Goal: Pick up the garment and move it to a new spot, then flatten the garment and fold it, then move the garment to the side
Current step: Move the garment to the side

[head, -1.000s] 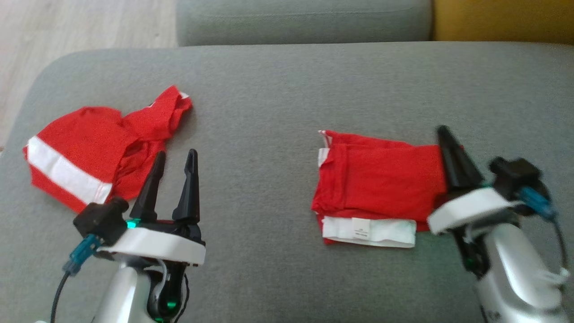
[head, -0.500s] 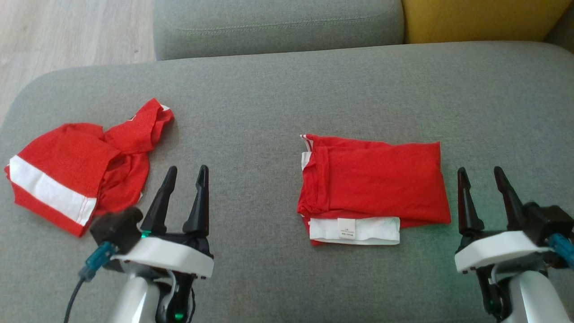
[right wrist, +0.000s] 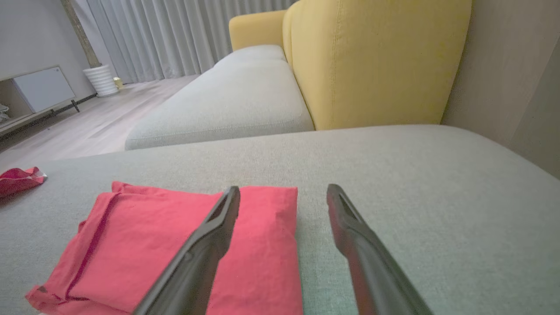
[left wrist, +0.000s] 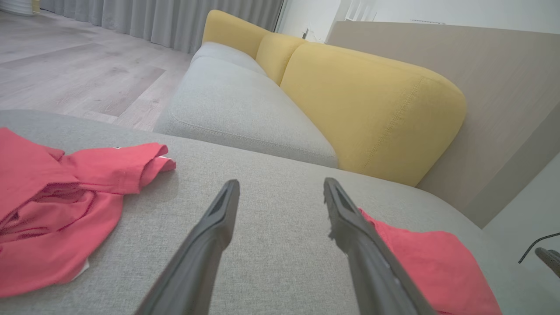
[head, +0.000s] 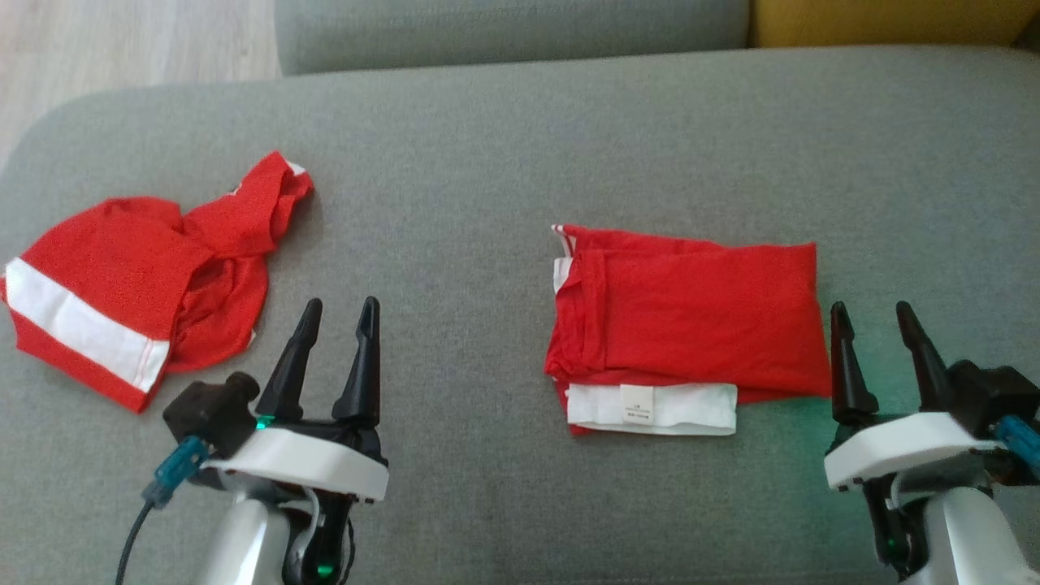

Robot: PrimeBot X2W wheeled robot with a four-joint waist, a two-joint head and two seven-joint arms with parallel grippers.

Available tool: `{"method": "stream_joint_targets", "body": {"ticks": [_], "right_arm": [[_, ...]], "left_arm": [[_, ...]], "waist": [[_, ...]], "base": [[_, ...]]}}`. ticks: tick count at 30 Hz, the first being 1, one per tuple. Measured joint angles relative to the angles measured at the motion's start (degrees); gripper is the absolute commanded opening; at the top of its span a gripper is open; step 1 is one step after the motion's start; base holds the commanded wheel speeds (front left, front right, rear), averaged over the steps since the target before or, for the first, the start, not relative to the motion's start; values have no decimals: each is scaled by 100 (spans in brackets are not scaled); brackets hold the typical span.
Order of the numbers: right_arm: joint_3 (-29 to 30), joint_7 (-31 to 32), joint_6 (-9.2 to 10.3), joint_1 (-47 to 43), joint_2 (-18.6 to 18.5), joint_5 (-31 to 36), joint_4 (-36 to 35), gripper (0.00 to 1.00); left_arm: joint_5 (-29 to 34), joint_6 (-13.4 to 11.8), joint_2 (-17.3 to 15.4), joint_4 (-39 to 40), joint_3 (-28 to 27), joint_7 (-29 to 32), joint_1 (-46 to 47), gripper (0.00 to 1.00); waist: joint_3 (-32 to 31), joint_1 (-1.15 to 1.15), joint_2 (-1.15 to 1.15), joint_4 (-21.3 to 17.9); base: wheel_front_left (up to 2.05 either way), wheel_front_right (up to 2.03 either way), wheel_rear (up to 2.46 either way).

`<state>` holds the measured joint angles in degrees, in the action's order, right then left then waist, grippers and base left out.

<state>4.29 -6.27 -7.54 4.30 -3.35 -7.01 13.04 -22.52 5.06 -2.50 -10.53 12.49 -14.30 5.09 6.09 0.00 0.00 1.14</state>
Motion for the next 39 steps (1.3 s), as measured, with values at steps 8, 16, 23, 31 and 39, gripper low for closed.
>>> {"method": "stream_joint_targets", "body": {"ticks": [8, 16, 23, 31, 39], "right_arm": [[-9, 439, 0, 557, 46, -385, 770, 100], [0, 697, 0, 1031, 48, -568, 1526, 100], [-256, 671, 0, 1308, 32, -560, 1814, 0], [-659, 219, 0, 1632, -601, 282, 1283, 0], [-914, 689, 0, 2130, -2011, 166, 945, 0]], "left_arm": [[25, 57, 0, -5, 43, 0, 256, 100], [27, 101, 1, -14, 30, 0, 456, 100], [78, 108, 1, -18, -38, 0, 509, 100], [126, 151, 2, -14, -65, 0, 543, 100], [188, 178, 3, 76, -64, -1, 754, 100]], "waist": [[440, 0, 0, 87], [745, 0, 0, 198], [856, 0, 0, 155], [877, 0, 0, -151], [1101, 0, 0, -359]], "base": [[0, 0, 0], [0, 0, 0], [0, 0, 0], [0, 0, 0], [0, 0, 0]]}}
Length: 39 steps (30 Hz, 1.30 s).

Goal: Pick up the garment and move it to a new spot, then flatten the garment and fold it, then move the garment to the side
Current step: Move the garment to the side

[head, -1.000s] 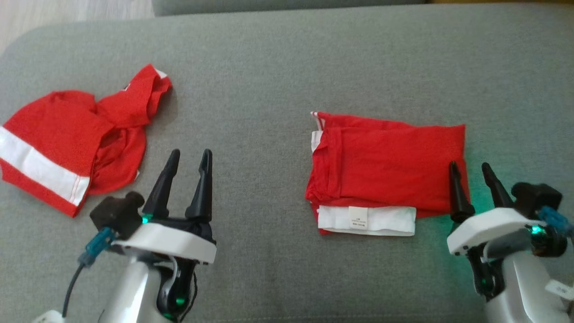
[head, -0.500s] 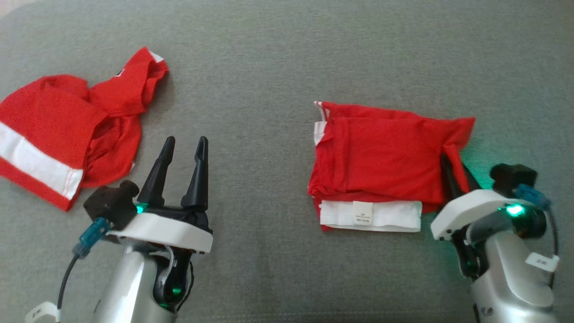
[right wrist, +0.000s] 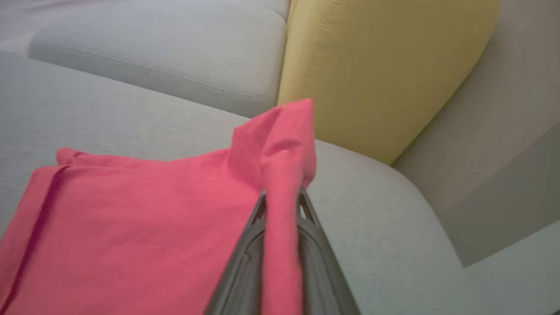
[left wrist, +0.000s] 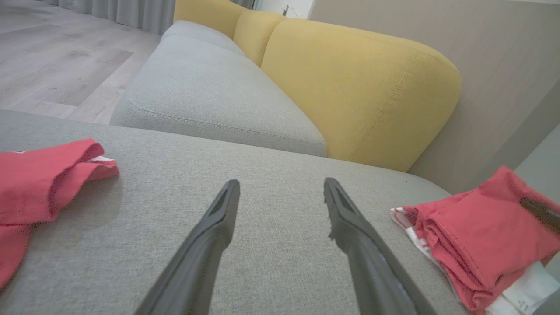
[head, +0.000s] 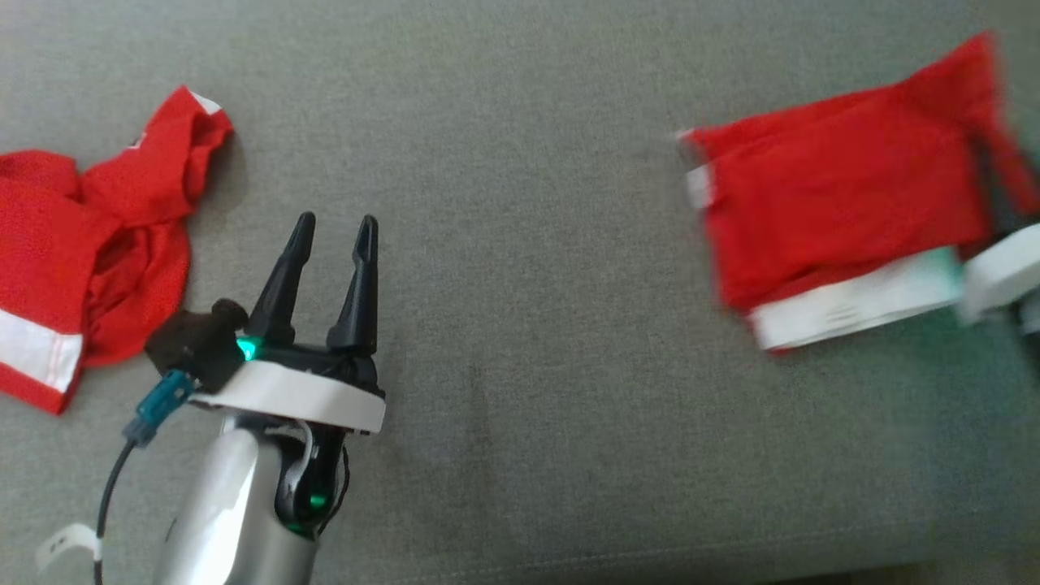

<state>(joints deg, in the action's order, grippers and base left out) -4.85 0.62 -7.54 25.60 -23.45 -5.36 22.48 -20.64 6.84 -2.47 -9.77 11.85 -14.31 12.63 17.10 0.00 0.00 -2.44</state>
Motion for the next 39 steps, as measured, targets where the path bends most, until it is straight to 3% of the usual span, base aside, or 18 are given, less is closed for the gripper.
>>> {"method": "stream_joint_targets", "body": {"ticks": [3, 6, 10, 15, 16, 17, 30, 39], "right_arm": [[199, 153, 0, 129, -528, -200, 67, 0], [576, 283, 0, 218, -773, -388, 225, 0], [958, 412, 0, 225, -751, -388, 254, 0], [1402, 527, 0, 234, -453, -201, 290, 0], [1438, 528, 0, 231, -420, -197, 287, 34], [1463, 530, 0, 232, -380, -198, 271, 99], [1544, 583, 0, 228, -30, -112, -357, 100], [879, 105, 0, 115, 879, -376, -1194, 100]], "left_arm": [[40, 9, 0, 21, 1, 0, 92, 100], [40, 23, 0, 23, 1, 0, 166, 100], [40, 26, 1, 22, -8, 0, 188, 100], [40, 27, 3, 20, -12, 0, 190, 100], [40, 29, 3, 20, -15, 0, 190, 100], [40, 29, 4, 20, -23, 0, 190, 100], [37, 30, 4, -64, -115, 0, 185, 100], [-41, 27, 4, -80, -84, 0, 103, 100]], "waist": [[135, 0, 0, -31], [243, 0, 0, -31], [320, 0, 0, -6], [348, 0, 0, 50], [344, 0, 0, 62], [341, 0, 0, 69], [143, 0, 0, 67], [-358, 0, 0, 149]], "base": [[0, 0, 0], [0, 0, 0], [0, 0, 0], [0, 0, 0], [0, 0, 0], [0, 0, 0], [0, 0, 0], [0, 0, 0]]}}
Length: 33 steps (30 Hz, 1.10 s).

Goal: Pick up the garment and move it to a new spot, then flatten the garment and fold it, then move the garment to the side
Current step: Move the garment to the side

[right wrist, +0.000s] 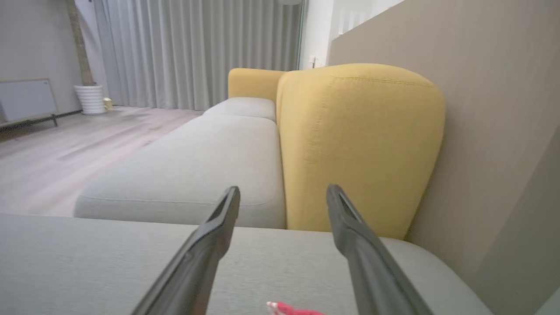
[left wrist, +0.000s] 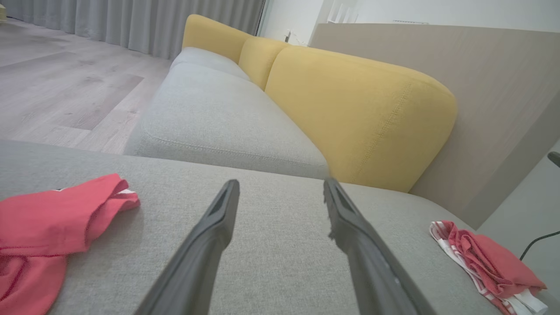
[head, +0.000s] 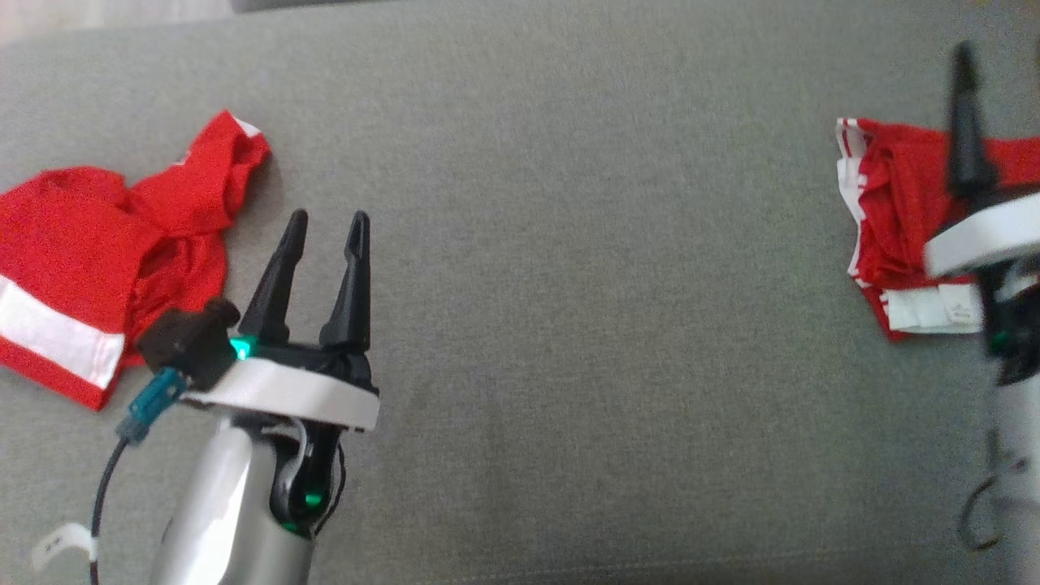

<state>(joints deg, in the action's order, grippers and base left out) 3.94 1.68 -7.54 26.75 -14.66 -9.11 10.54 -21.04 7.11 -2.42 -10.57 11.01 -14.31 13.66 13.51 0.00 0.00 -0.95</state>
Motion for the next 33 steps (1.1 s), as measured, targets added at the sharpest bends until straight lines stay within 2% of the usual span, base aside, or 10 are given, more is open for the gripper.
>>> {"method": "stream_joint_targets", "body": {"ticks": [6, 13, 19, 23, 33], "right_arm": [[-377, -325, 0, -770, 648, -54, -235, 100], [-483, -599, 0, -1649, 1078, 89, -232, 100], [-555, -782, 0, -2262, 1173, 107, -212, 100], [-563, -990, 0, -2682, 1187, -227, -81, 100], [-667, -1179, 0, -2757, 1193, -294, -21, 100]], "left_arm": [[-70, -59, -1, -7, 104, 0, -373, 100], [-132, -166, -4, -69, 154, 1, -912, 100], [-191, -245, -9, -64, 319, 1, -1320, 100], [-191, -391, -22, 22, 390, 1, -1512, 100], [-225, -459, -22, 149, 343, 1, -1572, 100]], "waist": [[-451, 0, 0, 135], [-969, 0, 0, 314], [-1284, 0, 0, 415], [-1421, 0, 0, 509], [-1457, 0, 0, 455]], "base": [[0, 0, 0], [0, 0, 0], [0, 0, 0], [0, 0, 0], [0, 0, 0]]}}
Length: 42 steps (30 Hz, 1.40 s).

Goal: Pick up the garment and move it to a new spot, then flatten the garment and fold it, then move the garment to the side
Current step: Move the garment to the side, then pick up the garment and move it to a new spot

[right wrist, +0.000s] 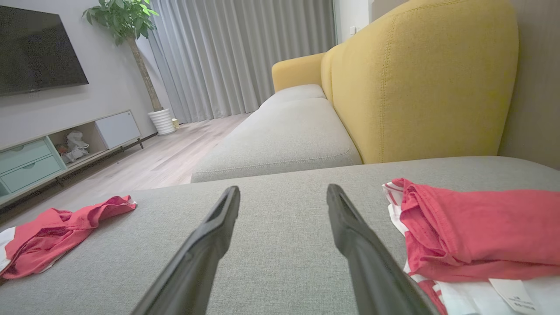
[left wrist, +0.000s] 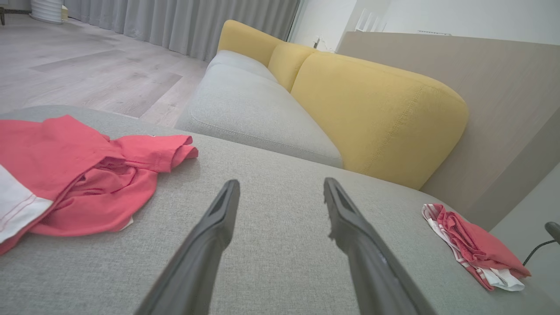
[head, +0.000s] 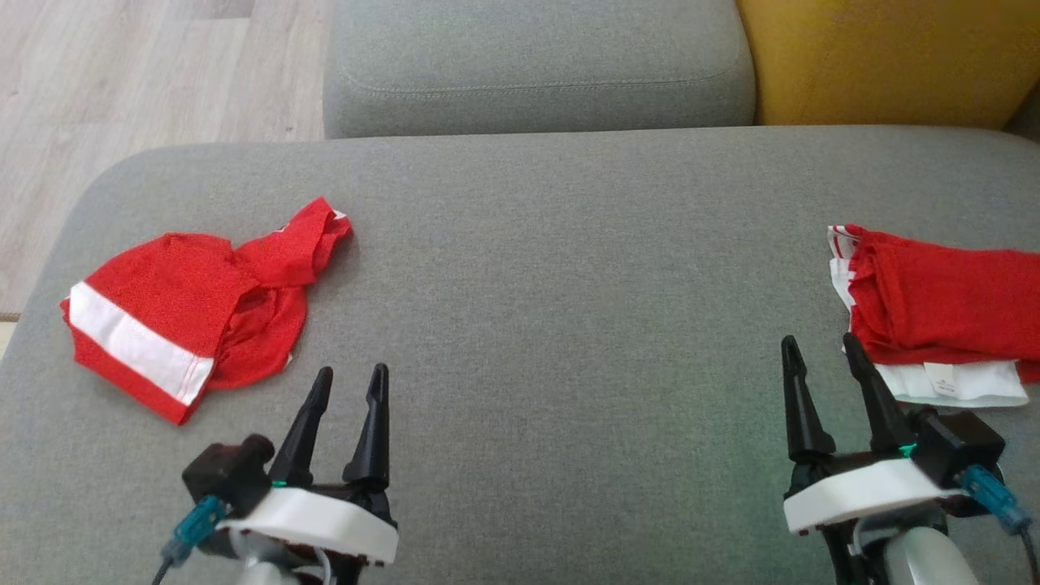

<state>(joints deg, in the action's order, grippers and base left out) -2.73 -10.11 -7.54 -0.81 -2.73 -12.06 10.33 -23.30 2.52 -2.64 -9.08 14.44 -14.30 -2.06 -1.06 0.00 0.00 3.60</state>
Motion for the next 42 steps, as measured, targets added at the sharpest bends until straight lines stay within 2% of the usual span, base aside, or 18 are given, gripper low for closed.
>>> {"method": "stream_joint_targets", "body": {"ticks": [10, 17, 22, 36, 42], "right_arm": [[-19, -16, 0, -1, 0, -56, 41, 100], [-63, -31, 0, -3, 2, -98, 58, 100], [-118, -57, 0, -107, 2, -157, 59, 100], [-633, -132, 0, -213, 9, -358, 181, 100], [-747, -151, 0, -206, 10, -419, 280, 100]], "left_arm": [[0, 2, 0, 51, -30, 0, 2, 100], [3, 29, 0, 42, -77, 0, 11, 100], [5, 24, 2, 47, -136, 0, 53, 100], [203, 9, -9, 170, -586, 0, 37, 100], [203, 8, -9, 168, -630, 0, -38, 100]], "waist": [[23, 0, 0, -4], [20, 0, 0, 236], [-17, 0, 0, 602], [-150, 0, 0, 1946], [-192, 0, 0, 2262]], "base": [[0, 0, 0], [0, 0, 0], [0, 0, 0], [0, 0, 0], [0, 0, 0]]}}
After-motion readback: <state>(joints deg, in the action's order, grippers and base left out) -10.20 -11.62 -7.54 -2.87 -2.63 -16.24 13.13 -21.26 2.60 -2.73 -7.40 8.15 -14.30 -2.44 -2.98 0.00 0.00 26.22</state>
